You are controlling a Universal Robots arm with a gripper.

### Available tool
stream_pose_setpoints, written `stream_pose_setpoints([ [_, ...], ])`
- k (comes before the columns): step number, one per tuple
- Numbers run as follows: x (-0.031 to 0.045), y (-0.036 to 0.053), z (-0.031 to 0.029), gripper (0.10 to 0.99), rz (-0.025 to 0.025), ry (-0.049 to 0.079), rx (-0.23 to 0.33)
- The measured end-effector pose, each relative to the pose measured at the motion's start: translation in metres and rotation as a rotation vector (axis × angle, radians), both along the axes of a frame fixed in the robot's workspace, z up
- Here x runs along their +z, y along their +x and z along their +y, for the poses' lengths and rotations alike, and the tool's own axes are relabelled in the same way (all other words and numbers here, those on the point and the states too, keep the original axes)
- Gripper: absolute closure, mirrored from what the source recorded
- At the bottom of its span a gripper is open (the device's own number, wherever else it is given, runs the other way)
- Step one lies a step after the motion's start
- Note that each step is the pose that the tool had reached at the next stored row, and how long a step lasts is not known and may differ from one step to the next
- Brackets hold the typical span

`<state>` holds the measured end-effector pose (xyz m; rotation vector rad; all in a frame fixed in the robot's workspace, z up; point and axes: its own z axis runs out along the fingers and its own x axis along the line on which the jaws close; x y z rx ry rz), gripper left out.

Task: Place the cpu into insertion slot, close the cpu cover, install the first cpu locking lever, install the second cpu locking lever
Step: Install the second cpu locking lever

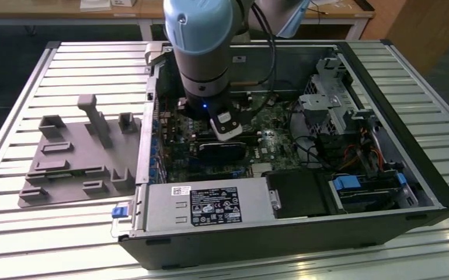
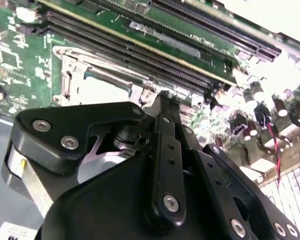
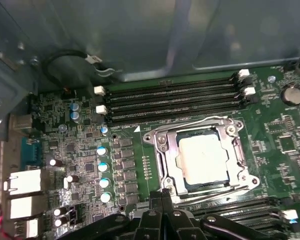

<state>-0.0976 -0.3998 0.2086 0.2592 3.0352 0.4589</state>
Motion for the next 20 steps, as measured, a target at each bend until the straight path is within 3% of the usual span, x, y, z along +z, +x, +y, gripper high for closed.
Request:
stream_pose_setpoints([
  [3, 0.0047, 0.0004, 0.0001, 0.984, -0.0001, -0.005, -0.001],
  [8, 0.0069, 0.0056, 0.0005, 0.984, -0.0001, -0.03, -0.015],
  [20, 0.0069, 0.0432, 0.0018, 0.984, 0.0034, -0.042, -0.017],
])
